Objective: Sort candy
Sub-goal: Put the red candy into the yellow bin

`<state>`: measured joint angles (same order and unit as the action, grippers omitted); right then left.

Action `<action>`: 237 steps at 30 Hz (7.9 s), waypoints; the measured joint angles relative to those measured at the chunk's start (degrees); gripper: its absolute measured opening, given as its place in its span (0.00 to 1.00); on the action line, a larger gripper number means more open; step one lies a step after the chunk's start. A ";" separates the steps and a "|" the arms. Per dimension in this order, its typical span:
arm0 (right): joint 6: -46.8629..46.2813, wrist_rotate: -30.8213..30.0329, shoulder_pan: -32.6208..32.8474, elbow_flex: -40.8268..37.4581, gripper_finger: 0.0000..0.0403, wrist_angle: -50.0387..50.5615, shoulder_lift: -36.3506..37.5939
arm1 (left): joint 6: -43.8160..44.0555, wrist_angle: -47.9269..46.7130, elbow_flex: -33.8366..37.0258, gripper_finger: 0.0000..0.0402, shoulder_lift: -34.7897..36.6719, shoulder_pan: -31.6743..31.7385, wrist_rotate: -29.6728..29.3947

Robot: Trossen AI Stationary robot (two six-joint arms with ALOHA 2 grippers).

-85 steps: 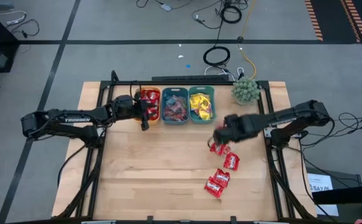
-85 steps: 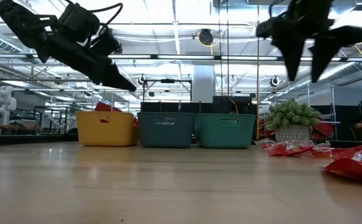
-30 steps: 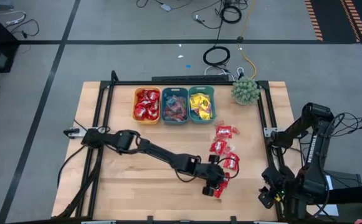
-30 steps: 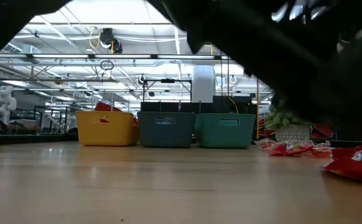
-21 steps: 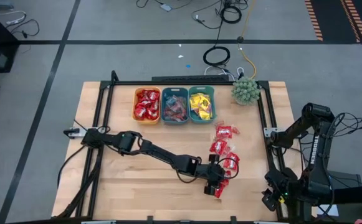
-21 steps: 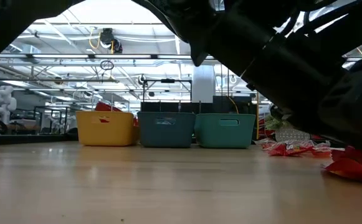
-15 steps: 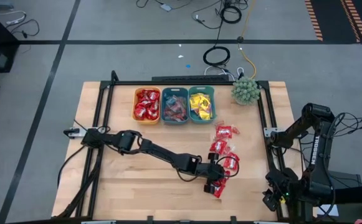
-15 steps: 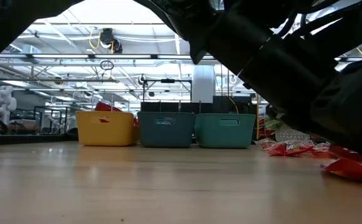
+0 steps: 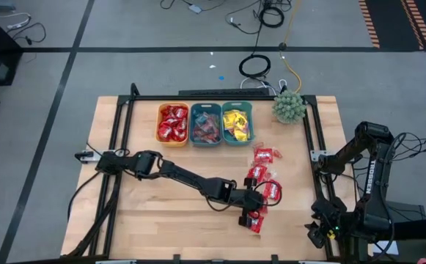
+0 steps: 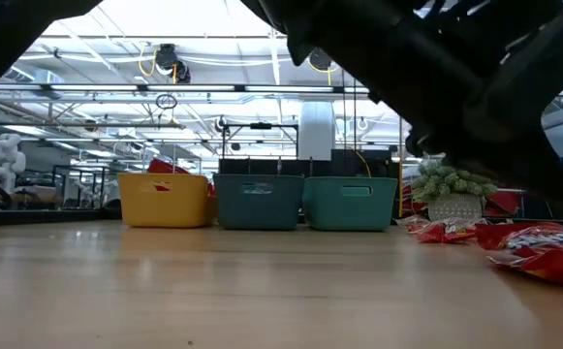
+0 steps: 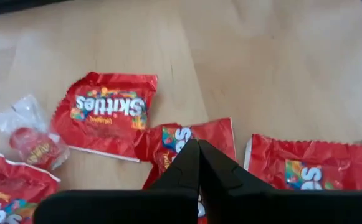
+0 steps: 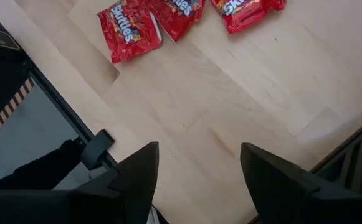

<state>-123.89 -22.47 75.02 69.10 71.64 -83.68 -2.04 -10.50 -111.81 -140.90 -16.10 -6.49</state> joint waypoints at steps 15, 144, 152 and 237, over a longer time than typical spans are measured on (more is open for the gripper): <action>0.01 -0.05 0.00 0.00 0.54 -0.04 0.00 | 5.46 0.99 -0.11 0.17 0.09 -0.03 0.01; -2.99 6.64 -35.81 -21.27 0.54 -22.96 -0.02 | -1.27 -0.34 77.72 0.43 85.79 38.73 2.71; -1.23 9.14 -38.37 -24.61 0.54 -23.19 -0.01 | -1.12 -0.01 77.71 0.43 85.79 35.94 2.90; -8.80 8.78 -14.97 -24.59 0.54 -32.87 0.00 | 0.29 24.30 55.37 0.09 44.75 19.25 -10.98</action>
<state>-132.69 -13.69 60.05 44.51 38.76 -83.68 -1.75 13.79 -56.44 -96.15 3.15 -17.47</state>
